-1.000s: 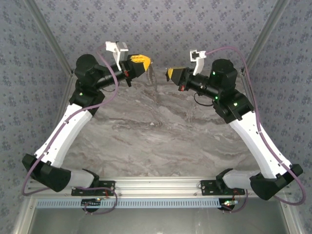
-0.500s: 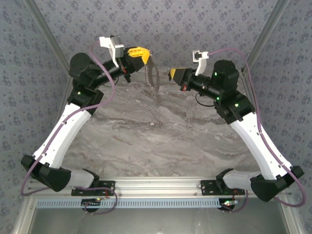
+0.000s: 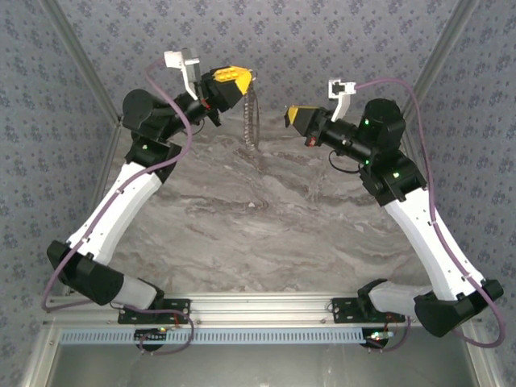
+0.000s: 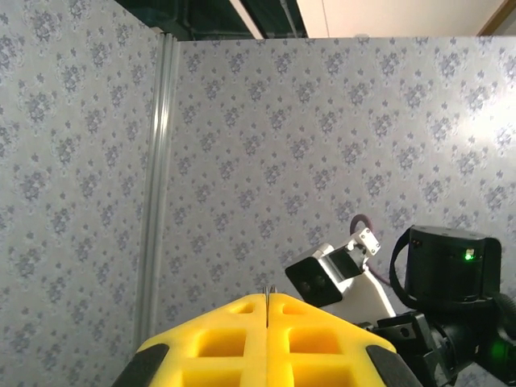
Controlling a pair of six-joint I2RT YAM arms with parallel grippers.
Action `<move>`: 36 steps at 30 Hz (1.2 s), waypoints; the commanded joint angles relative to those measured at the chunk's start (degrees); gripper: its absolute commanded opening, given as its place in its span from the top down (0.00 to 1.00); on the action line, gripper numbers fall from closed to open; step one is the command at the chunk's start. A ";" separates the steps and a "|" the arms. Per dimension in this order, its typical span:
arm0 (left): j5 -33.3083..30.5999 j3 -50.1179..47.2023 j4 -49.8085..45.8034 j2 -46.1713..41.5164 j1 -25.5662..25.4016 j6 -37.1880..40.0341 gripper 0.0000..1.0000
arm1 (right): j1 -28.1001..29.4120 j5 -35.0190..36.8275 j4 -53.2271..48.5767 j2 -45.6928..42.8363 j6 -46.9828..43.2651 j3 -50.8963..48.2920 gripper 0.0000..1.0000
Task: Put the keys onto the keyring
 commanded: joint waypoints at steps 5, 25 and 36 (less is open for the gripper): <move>-2.90 3.75 12.23 2.75 -0.31 -10.89 1.00 | -2.32 -2.41 7.54 -0.59 3.13 -0.28 1.00; 2.53 11.01 -25.50 2.71 -0.20 8.97 1.00 | -3.53 -6.88 0.35 7.14 -4.07 11.26 1.00; 4.38 10.87 -35.55 1.91 0.14 15.22 1.00 | 0.51 -4.78 -9.72 9.25 -12.57 15.91 1.00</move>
